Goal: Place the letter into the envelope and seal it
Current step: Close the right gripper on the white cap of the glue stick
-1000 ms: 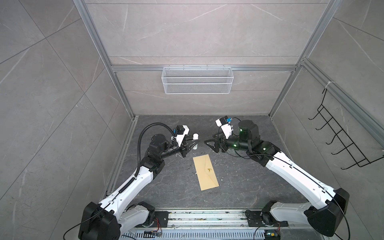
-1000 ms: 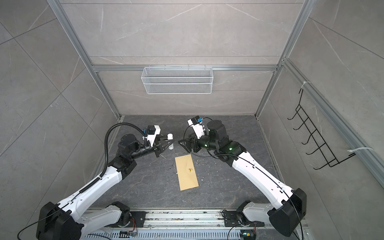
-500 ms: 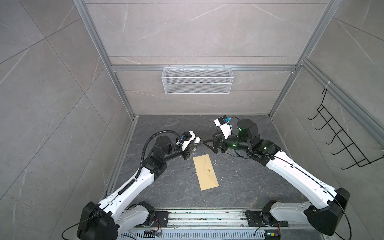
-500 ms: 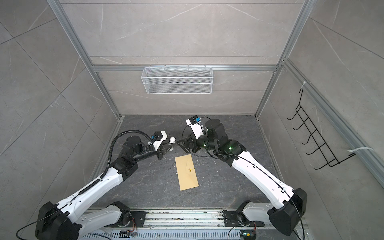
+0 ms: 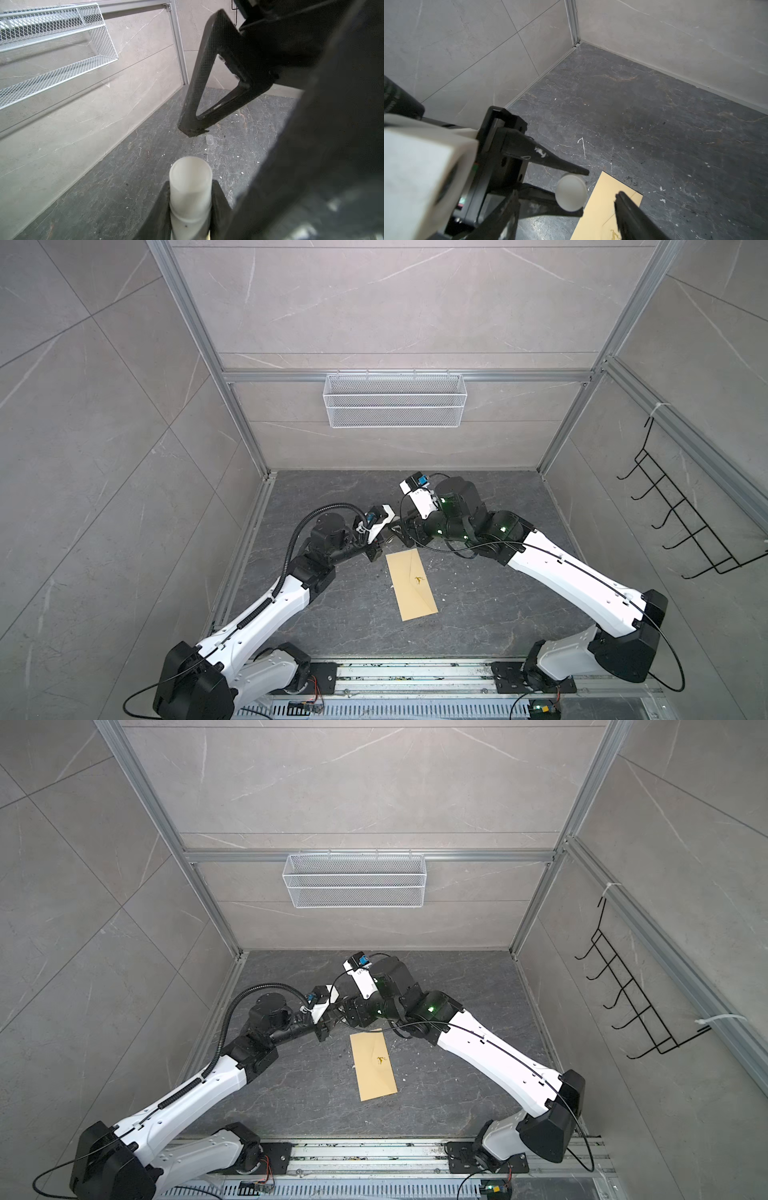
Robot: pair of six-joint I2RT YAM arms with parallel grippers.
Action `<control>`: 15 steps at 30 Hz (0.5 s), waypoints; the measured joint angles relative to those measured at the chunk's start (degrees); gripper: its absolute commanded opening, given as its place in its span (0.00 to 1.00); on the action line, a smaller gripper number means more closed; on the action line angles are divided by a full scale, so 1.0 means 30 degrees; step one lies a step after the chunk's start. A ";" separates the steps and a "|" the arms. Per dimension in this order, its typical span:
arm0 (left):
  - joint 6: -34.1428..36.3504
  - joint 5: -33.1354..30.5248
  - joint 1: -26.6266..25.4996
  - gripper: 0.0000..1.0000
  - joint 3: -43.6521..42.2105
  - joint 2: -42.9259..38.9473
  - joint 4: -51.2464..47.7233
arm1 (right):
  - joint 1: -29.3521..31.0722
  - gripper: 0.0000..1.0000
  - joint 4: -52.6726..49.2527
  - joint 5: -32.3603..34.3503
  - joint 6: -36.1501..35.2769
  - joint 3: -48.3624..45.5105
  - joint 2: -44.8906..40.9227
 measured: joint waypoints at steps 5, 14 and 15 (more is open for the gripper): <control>-0.0007 0.0007 -0.0007 0.00 0.0000 0.0000 0.0022 | 0.0015 0.64 -0.0335 0.0372 0.0233 0.0175 0.0233; -0.0007 0.0007 -0.0058 0.00 0.0000 0.0000 0.0109 | 0.0073 0.49 -0.0437 0.0284 0.0874 0.0656 0.0998; -0.0007 0.0007 -0.0080 0.00 0.0000 0.0000 0.0109 | 0.0073 0.47 -0.0437 0.0284 0.0947 0.0656 0.1035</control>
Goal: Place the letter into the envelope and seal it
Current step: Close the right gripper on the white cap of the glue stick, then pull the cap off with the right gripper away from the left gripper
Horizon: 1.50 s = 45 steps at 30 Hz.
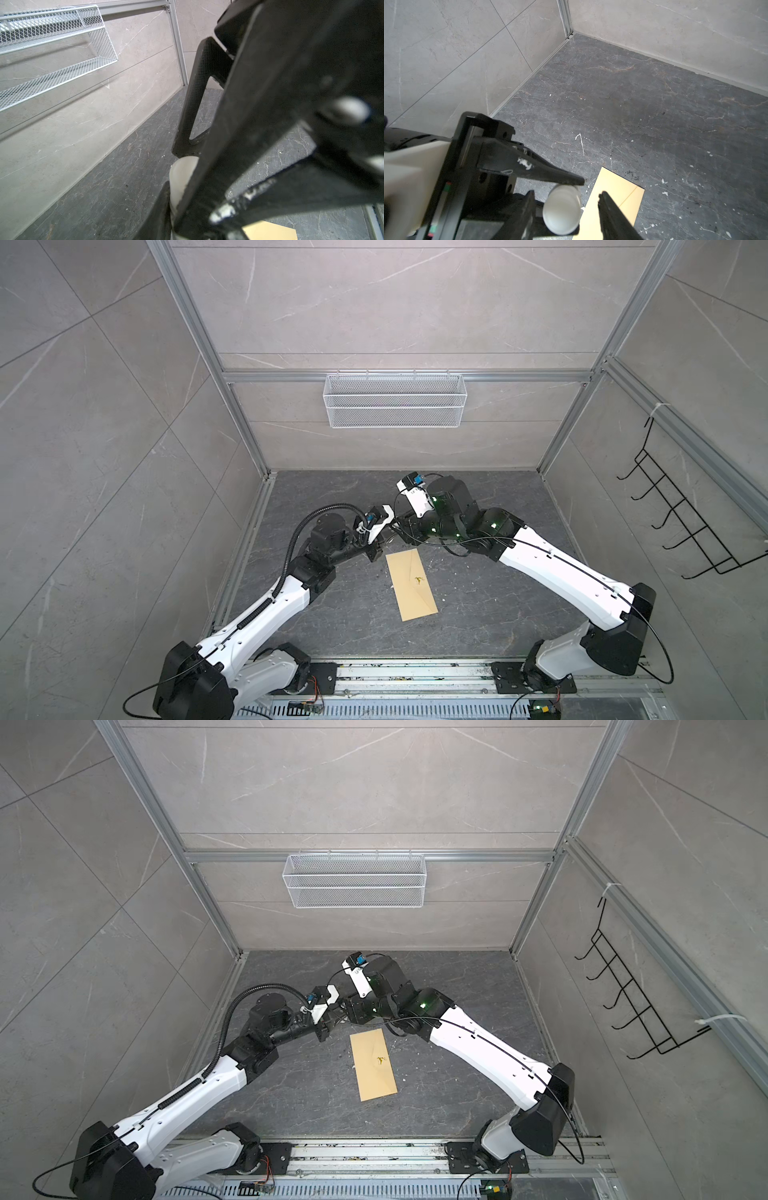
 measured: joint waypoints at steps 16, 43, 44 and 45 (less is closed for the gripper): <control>-0.0233 0.0036 -0.0015 0.01 0.0022 0.0211 -0.0168 | 0.0066 0.11 -0.0495 0.0022 0.0211 0.0597 0.0590; -0.1632 -0.0525 -0.0015 0.79 -0.0503 -0.0029 0.0058 | -0.0328 0.00 -0.0226 0.2215 0.0211 -0.0372 -0.1319; -0.1668 -0.0525 -0.0015 0.79 -0.0612 -0.0087 0.0058 | -0.0437 0.00 -0.0153 0.2149 0.0211 -0.0415 -0.1406; -0.1683 -0.0539 -0.0015 0.79 -0.0707 -0.0124 0.0073 | -0.0561 0.00 -0.0102 0.2069 0.0219 -0.0474 -0.1479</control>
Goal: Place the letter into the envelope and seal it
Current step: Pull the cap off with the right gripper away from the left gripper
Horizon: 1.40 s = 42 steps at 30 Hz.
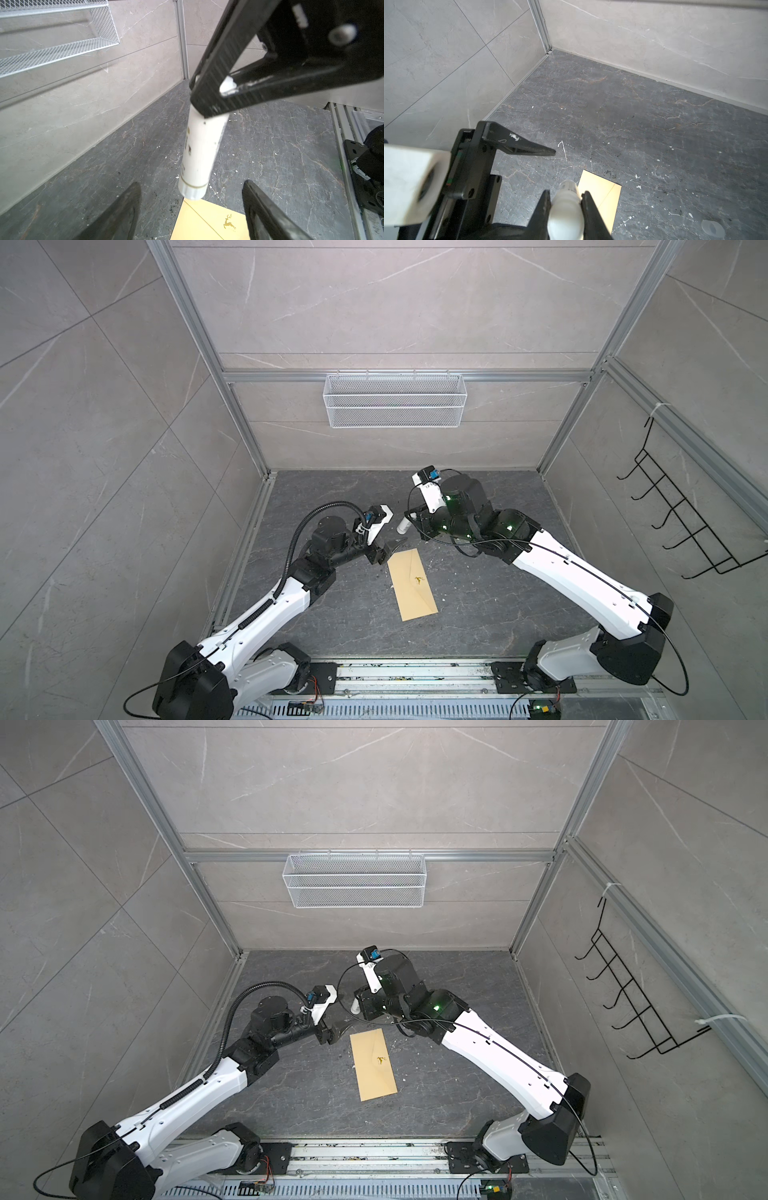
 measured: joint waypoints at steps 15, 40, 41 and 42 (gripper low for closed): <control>-0.0051 0.0197 0.0000 0.67 -0.0430 -0.0087 0.0729 | -0.0831 0.00 0.0852 -0.2732 0.1107 -0.0466 -0.0226; 0.0321 0.0634 0.0000 0.33 -0.0474 -0.0087 0.0954 | -0.1027 0.01 0.1428 -0.5224 0.1872 -0.0474 -0.0124; 0.0342 0.0641 0.0000 0.31 -0.0474 -0.0087 0.0954 | -0.1027 0.01 0.1428 -0.5268 0.1880 -0.0474 -0.0073; 0.0372 0.0656 0.0000 0.28 -0.0474 -0.0087 0.0954 | -0.1042 0.02 0.1443 -0.5311 0.1880 -0.0474 -0.0036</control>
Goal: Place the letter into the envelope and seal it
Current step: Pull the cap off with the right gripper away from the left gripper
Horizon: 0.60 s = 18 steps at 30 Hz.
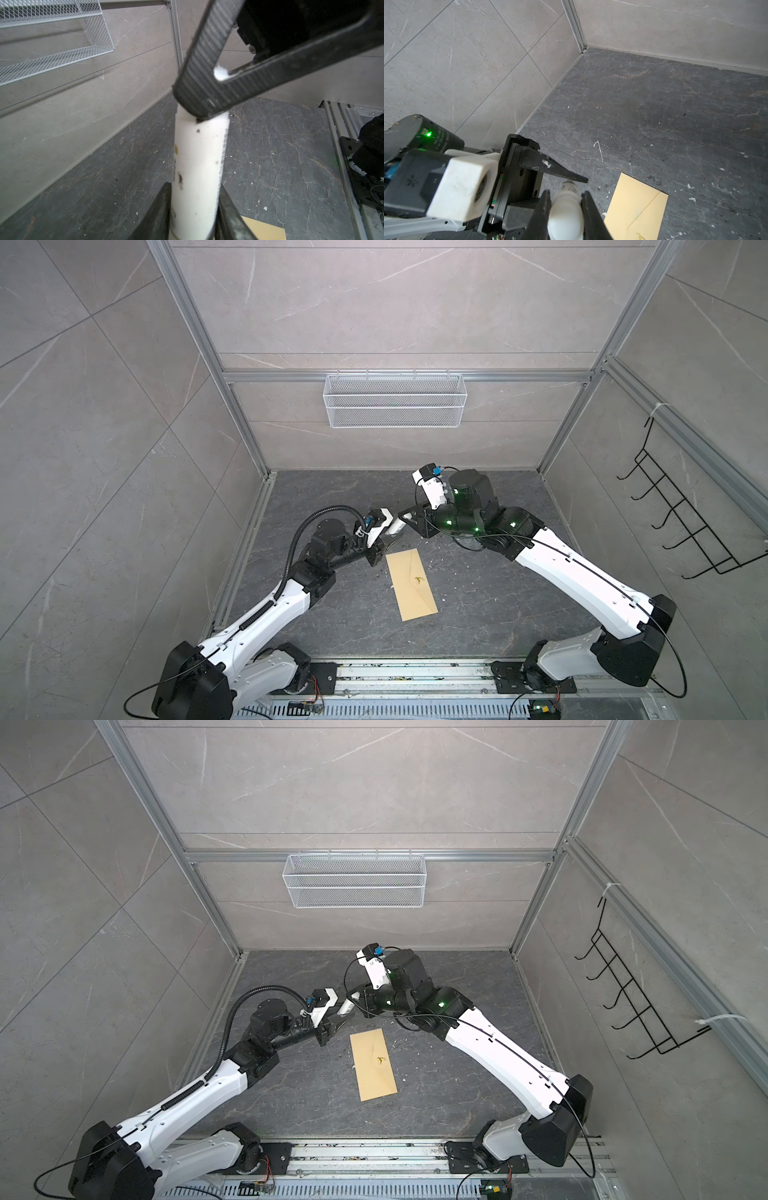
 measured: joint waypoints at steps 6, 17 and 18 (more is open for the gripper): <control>0.0168 0.0036 -0.0022 0.03 0.0000 0.0036 -0.0015 | -0.0087 0.08 0.0182 -0.0146 0.0066 0.0000 0.0080; 0.0306 0.0036 -0.0022 0.00 -0.0138 0.0044 0.0015 | -0.0087 0.69 0.0707 0.0175 -0.0364 -0.0576 -0.0656; 0.0306 0.0036 -0.0022 0.00 -0.0204 0.0044 0.0022 | -0.0087 0.73 0.0699 0.0372 -0.0554 -0.0648 -0.0903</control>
